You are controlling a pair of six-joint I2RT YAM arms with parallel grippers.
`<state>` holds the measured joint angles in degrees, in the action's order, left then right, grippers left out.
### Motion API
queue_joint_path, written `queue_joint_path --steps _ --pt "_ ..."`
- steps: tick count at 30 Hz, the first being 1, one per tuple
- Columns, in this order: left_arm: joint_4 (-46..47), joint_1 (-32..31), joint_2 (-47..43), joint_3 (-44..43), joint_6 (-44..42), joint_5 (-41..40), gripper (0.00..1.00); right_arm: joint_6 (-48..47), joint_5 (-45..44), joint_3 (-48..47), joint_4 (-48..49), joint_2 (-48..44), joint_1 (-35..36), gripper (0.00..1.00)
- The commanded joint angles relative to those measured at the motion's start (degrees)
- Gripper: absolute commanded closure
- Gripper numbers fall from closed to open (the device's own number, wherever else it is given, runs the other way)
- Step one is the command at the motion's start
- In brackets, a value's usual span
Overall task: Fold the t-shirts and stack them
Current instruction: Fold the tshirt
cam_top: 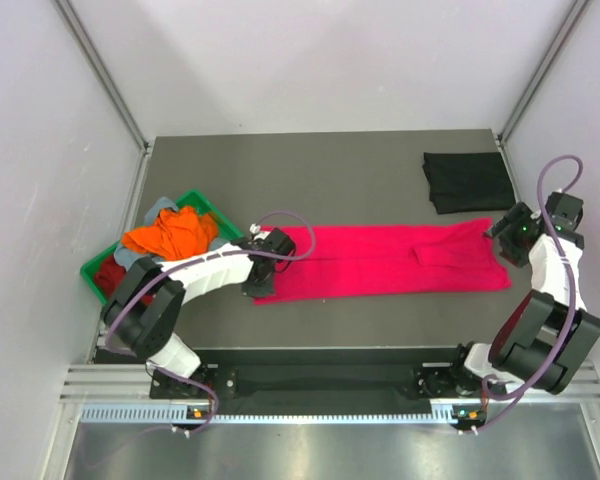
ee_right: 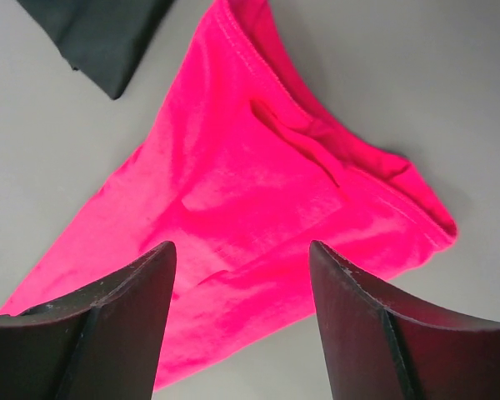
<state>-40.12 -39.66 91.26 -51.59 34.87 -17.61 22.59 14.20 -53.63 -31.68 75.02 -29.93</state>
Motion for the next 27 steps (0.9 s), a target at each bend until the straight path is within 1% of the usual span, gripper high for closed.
queue_joint_path --steps 1,3,6,7,10,11,12,13,14,16,17,18,19,20,21,22,23,24,25,26,27 --pt "-5.84 -1.73 -1.52 5.45 3.88 6.53 1.00 0.96 1.19 -2.88 2.15 1.61 1.80 0.35" --pt "-8.21 -2.96 -3.63 4.67 5.03 6.18 1.00 2.54 -1.17 -4.46 1.54 3.72 3.99 0.35" --pt "-13.56 -5.51 -6.44 0.10 6.17 2.33 1.00 2.55 -3.82 -7.98 0.13 7.50 7.68 0.35" --pt "-14.28 -5.78 -7.06 -3.13 5.82 1.88 1.00 2.37 -3.82 -9.46 -0.57 8.46 8.39 0.35" --pt "-14.64 -5.69 -7.77 -9.29 1.88 0.04 0.99 1.76 -4.26 -10.44 -1.10 9.97 10.94 0.36" --pt "-14.46 -5.52 -6.38 -13.49 0.04 -0.76 0.98 1.58 -4.53 -10.27 -1.01 9.53 11.47 0.36" --pt "-14.29 -4.99 -5.32 -15.45 -1.11 -1.29 0.95 1.32 -5.22 -10.10 -0.93 9.00 12.61 0.35" --pt "-13.76 -3.34 -4.18 -18.69 -2.25 -1.29 0.94 1.23 -5.49 -9.40 -0.49 8.65 13.23 0.35" --pt "-13.32 -2.19 -1.55 -20.02 -4.88 -0.33 0.93 1.40 -5.67 -8.87 -0.05 7.60 13.93 0.35" --pt "-11.57 1.58 1.36 -23.62 -8.05 3.00 0.92 2.80 -4.01 -5.90 3.01 6.72 16.21 0.35" --pt "-11.30 2.82 4.24 -25.12 -10.50 5.37 0.92 3.59 -2.96 -4.57 4.33 5.76 17.18 0.34" --pt "-11.12 4.05 5.49 -26.88 -11.22 6.00 0.92 6.13 -1.47 -2.82 5.74 4.88 19.10 0.35" --pt "-10.69 6.41 6.72 -30.11 -11.75 6.87 0.91 8.07 -0.84 1.81 9.58 3.82 20.08 0.35" --pt "-8.86 7.57 8.47 -31.54 -12.98 9.84 0.91 10.26 -0.23 4.56 11.80 0.86 21.22 0.35" --pt "-7.62 8.54 9.10 -32.68 -13.86 11.26 0.91 15.59 -0.66 7.19 13.91 -0.74 24.02 0.36" --pt "-6.04 10.29 9.63 -34.61 -14.91 12.67 0.90 18.25 -1.36 11.83 17.15 -2.06 25.70 0.36" --pt "-4.98 11.09 11.29 -35.85 -16.05 13.73 0.89 22.11 -2.06 13.70 18.66 -4.08 27.37 0.36" --pt "-4.88 11.88 12.17 -37.08 -16.50 13.83 0.87 23.19 -3.46 15.20 19.72 -4.53 29.47 0.36" --pt "-4.53 13.10 13.05 -38.92 -17.03 13.83 0.84 23.55 -4.43 16.17 18.86 -4.45 29.49 0.36" --pt "-2.96 13.64 14.72 -39.37 -18.42 13.91 0.82 23.03 -4.96 16.01 18.24 -4.10 29.49 0.36" --pt "-2.34 14.17 15.69 -39.98 -19.13 15.65 0.82 21.81 -6.10 14.53 16.84 -3.75 28.97 0.36"
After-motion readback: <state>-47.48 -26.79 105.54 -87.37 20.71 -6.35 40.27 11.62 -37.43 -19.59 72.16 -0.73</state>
